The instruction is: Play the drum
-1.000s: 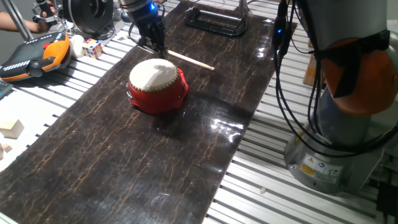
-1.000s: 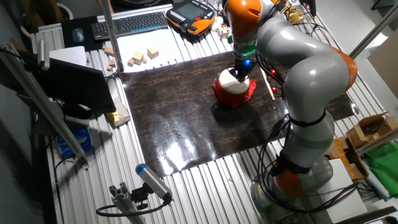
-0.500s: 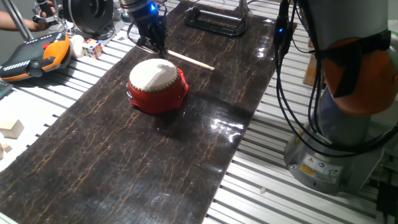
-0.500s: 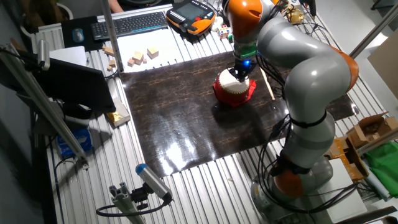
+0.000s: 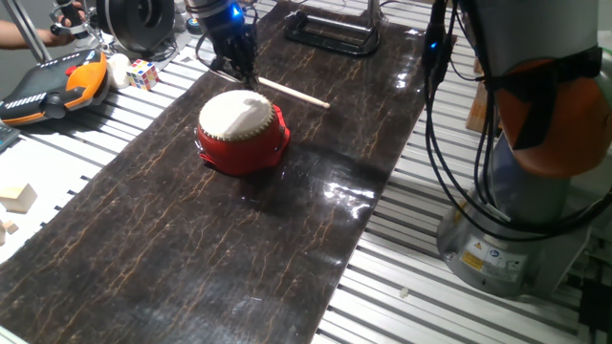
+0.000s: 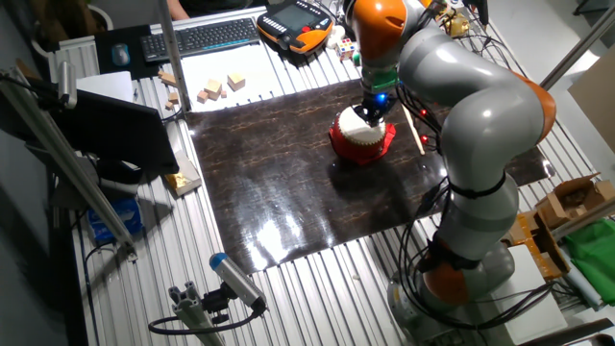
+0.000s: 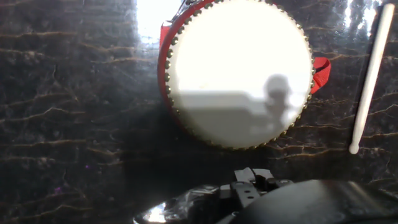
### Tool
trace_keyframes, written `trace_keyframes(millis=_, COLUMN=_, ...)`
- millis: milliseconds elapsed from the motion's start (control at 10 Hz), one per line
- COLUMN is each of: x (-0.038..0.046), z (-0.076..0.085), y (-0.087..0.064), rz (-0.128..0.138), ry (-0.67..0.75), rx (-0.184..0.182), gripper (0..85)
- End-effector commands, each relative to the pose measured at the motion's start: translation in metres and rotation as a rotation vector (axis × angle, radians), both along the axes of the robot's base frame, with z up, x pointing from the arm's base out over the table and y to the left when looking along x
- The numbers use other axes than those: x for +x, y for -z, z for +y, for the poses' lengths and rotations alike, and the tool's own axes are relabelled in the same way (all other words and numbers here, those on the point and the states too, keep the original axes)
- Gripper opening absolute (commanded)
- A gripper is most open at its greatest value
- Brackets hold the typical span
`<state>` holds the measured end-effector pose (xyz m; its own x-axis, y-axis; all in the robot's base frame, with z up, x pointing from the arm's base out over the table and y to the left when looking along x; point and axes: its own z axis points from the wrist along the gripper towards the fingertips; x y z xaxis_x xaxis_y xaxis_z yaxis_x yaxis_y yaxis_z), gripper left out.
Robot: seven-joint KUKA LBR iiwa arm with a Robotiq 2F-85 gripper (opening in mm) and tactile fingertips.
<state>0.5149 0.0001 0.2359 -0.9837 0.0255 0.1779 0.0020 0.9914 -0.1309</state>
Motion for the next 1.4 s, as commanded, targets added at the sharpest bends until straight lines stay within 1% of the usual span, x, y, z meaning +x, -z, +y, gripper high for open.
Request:
trace_keyframes(millis=0, x=0.0, z=0.0, y=0.0, rz=-0.001, ry=0.007, rx=-0.001, gripper=0.7)
trace_keyframes(millis=100, x=0.0, z=0.0, y=0.0, rz=-0.069, ry=-0.008, rx=0.0, gripper=0.7)
trace_keyframes(millis=200, x=0.0, z=0.0, y=0.0, rz=-0.069, ry=0.02, rx=0.015, gripper=0.7)
trace_keyframes(millis=300, x=0.0, z=0.0, y=0.0, rz=-0.05, ry=0.087, rx=0.03, gripper=0.7)
trace_keyframes(millis=400, x=0.0, z=0.0, y=0.0, rz=-0.057, ry=0.158, rx=0.026, gripper=0.7)
trace_keyframes(millis=500, x=0.0, z=0.0, y=0.0, rz=-0.062, ry=0.188, rx=0.029, gripper=0.7)
trace_keyframes(millis=600, x=0.0, z=0.0, y=0.0, rz=-0.073, ry=0.216, rx=0.036, gripper=0.7)
trace_keyframes(millis=700, x=0.0, z=0.0, y=0.0, rz=-0.078, ry=0.256, rx=0.053, gripper=0.7)
trace_keyframes(millis=800, x=0.0, z=0.0, y=0.0, rz=-0.078, ry=0.259, rx=0.057, gripper=0.7)
trace_keyframes(millis=900, x=0.0, z=0.0, y=0.0, rz=-0.083, ry=0.249, rx=0.052, gripper=0.7)
trace_keyframes(millis=1000, x=0.0, z=0.0, y=0.0, rz=-0.089, ry=0.23, rx=0.038, gripper=0.7)
trace_keyframes(millis=1100, x=0.0045, z=-0.007, y=0.001, rz=-0.099, ry=0.204, rx=0.028, gripper=0.7)
trace_keyframes(millis=1200, x=0.0131, z=-0.022, y=0.0, rz=-0.099, ry=0.191, rx=0.038, gripper=0.7)
trace_keyframes(millis=1300, x=0.021, z=-0.038, y=-0.001, rz=-0.097, ry=0.165, rx=0.038, gripper=0.7)
